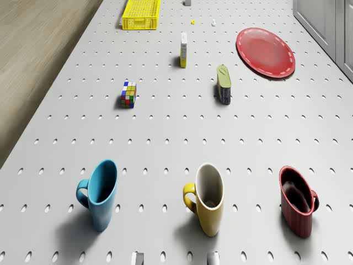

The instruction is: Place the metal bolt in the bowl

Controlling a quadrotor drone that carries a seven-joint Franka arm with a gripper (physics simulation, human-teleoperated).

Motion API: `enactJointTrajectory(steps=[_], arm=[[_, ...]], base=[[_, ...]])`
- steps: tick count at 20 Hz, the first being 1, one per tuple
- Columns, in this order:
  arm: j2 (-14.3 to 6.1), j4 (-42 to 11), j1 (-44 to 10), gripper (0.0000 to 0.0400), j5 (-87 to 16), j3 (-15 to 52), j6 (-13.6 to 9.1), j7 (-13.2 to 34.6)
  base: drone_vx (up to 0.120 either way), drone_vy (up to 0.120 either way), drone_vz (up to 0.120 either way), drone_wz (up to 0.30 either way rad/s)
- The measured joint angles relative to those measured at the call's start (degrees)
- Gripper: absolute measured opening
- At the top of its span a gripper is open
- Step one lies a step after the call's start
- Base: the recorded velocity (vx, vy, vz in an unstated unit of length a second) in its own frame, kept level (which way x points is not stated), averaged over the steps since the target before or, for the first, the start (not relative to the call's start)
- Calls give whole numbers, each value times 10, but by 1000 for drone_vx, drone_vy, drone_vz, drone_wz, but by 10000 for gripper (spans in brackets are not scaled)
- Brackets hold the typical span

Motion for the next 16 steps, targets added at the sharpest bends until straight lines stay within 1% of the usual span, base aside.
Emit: enactJointTrajectory(steps=[2, 3, 8, 12, 16], arm=[[2, 24, -1, 400, 0, 0, -21, 0], [4, 36, -1, 400, 0, 0, -31, -1], [23, 97, -2, 400, 1, 1, -71, -1], [37, 135, -3, 400, 1, 1, -93, -1], [45, 156, -3, 400, 1, 2, -104, -1]], base=[[0, -100, 0, 0], [80, -120, 0, 0], [120, -120, 0, 0], [120, -120, 0, 0], [120, -120, 0, 0]])
